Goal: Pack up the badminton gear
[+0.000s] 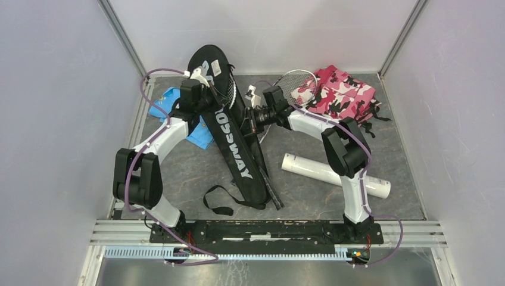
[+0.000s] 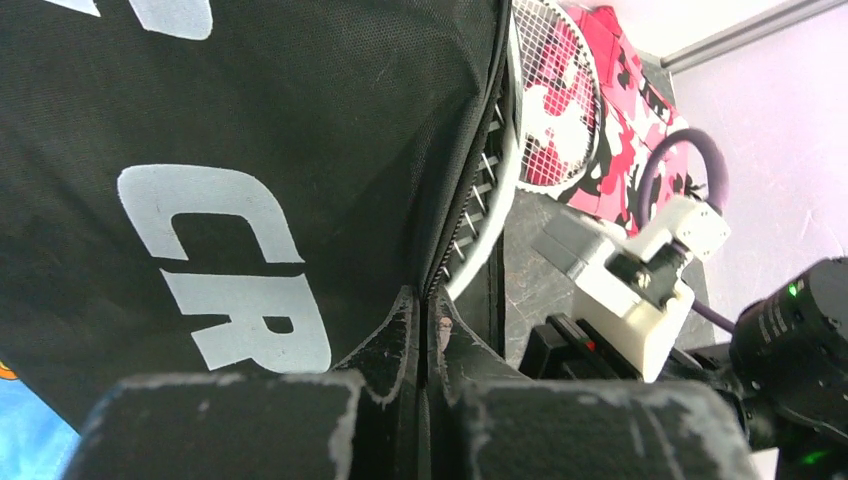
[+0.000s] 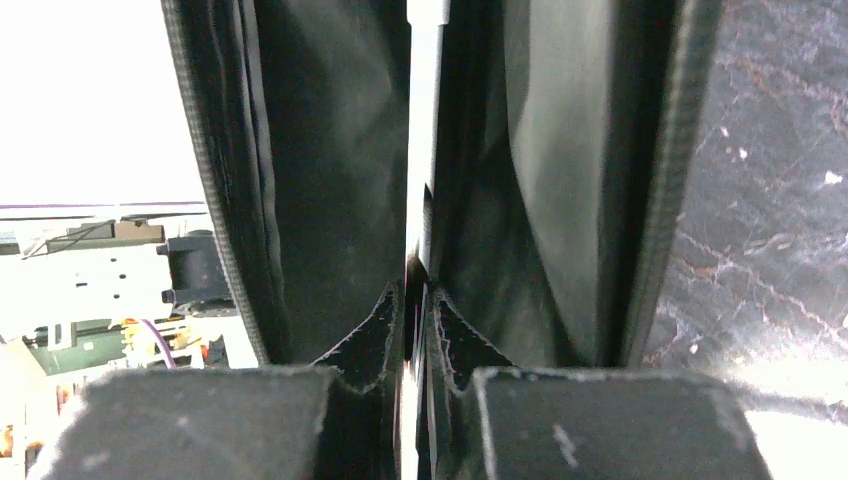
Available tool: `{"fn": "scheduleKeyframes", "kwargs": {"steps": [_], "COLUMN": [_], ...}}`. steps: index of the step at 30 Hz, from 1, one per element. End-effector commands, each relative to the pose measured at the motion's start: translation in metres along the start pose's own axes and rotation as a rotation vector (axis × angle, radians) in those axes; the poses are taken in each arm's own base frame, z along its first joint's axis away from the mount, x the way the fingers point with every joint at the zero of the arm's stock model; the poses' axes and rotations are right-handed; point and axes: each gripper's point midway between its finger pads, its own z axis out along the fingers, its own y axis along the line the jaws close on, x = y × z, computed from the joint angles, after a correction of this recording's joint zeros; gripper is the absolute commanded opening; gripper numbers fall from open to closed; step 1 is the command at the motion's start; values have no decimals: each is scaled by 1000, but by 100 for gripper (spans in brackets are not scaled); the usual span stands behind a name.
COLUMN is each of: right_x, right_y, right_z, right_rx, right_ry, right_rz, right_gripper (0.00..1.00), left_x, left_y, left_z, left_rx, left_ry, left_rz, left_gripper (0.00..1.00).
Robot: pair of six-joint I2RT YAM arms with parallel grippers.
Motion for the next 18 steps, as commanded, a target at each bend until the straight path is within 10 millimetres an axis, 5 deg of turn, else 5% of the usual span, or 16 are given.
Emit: {"fn": "scheduleKeyframes", "kwargs": {"steps": [1,18], "right_x": [-36,-85], "right_y": [27,32], "right_z": [3,17], "right_rx": [-87,-113], "right_ry": [-69,-172], "right_rz": [-98,-133], "right_gripper": [0,2], "left_x": [-10,2], "left_y": [-32,-38], "left_z": [-9,-10], "left_rx": [117,156], "left_ry": [-30,6], "left_rz": [-33,-127], "left_gripper": [2,2]}}
